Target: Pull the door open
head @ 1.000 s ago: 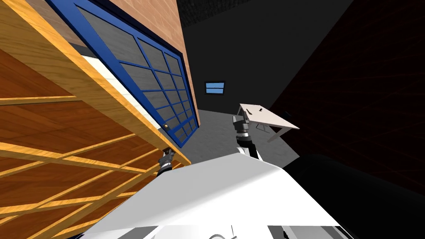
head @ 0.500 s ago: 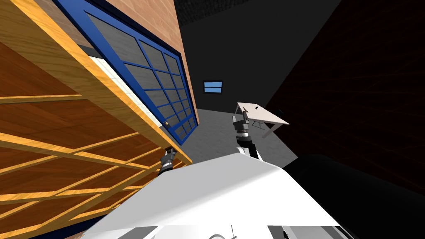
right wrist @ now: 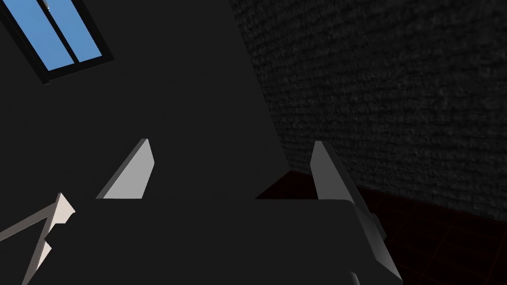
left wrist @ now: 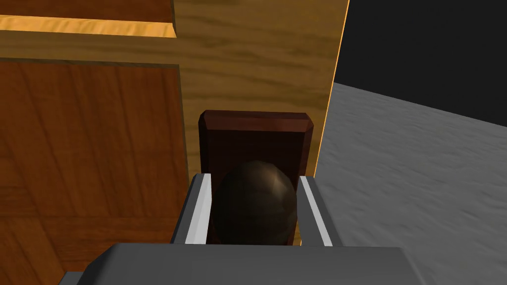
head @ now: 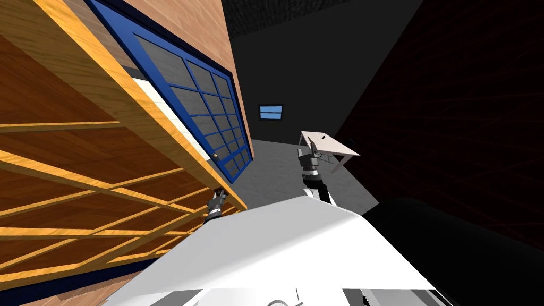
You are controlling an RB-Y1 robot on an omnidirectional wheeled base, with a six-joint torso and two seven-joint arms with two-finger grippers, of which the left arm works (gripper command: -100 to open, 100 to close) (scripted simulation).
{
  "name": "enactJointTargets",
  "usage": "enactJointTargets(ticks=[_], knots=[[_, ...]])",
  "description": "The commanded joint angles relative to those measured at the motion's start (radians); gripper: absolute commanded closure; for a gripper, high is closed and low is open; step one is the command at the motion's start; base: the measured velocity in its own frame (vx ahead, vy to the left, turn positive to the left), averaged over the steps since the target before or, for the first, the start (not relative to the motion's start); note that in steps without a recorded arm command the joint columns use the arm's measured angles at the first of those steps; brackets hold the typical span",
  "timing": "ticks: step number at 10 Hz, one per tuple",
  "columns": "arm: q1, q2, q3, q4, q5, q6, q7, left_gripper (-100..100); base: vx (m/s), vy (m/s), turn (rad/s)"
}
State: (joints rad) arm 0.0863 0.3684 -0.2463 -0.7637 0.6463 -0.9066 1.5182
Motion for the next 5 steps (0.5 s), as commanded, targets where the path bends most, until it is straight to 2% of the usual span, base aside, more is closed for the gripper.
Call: enactJointTargets(ticks=[1, 2, 3, 5], knots=[[0.008, 0.012, -0.016, -0.005, -0.008, -0.008, 0.015, 100, -0.152, 0.016, -0.078], [0.011, 0.016, -0.021, -0.006, -0.01, -0.011, 0.02, 100, -0.204, 0.011, -0.083], [0.019, 0.029, -0.038, -0.012, -0.018, -0.019, 0.036, 100, -0.189, 0.012, -0.1], [0.029, 0.043, -0.057, -0.018, -0.027, -0.029, 0.054, 100, -0.179, 0.025, -0.076]])
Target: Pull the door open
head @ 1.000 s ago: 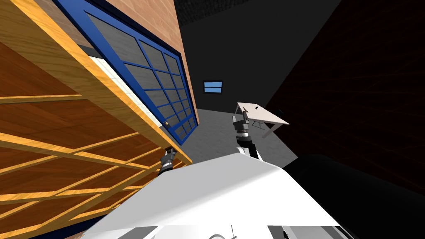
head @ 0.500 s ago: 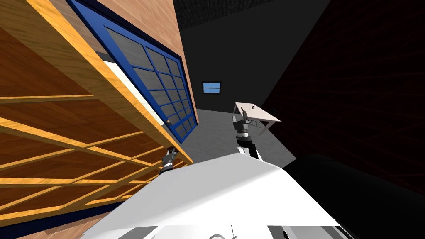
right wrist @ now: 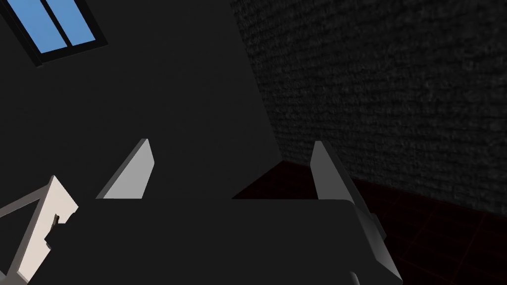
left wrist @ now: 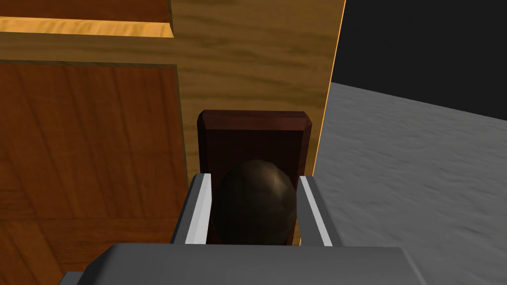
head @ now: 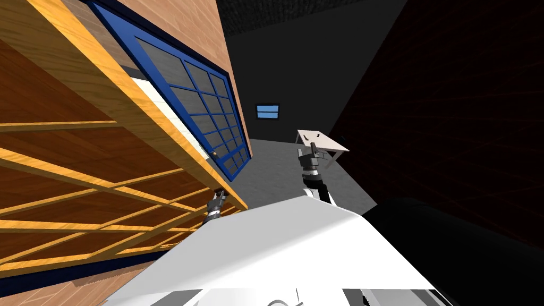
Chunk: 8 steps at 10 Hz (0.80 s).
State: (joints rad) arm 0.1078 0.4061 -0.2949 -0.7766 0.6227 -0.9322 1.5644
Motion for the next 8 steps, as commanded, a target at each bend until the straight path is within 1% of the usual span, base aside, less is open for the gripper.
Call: enactJointTargets(ticks=[1, 4, 5, 6, 8], knots=[[0.014, 0.015, -0.021, -0.008, -0.01, -0.01, 0.02, 100, -0.202, 0.029, -0.073], [0.029, 0.037, -0.05, -0.017, -0.023, -0.025, 0.048, 100, -0.194, 0.031, -0.078], [0.023, 0.032, -0.045, -0.016, -0.021, -0.02, 0.041, 100, -0.093, 0.01, -0.023], [0.034, 0.041, -0.06, -0.015, -0.029, -0.033, 0.056, 100, -0.111, 0.021, -0.1], [0.042, 0.053, -0.071, -0.015, -0.036, -0.048, 0.07, 100, -0.163, 0.02, -0.095]])
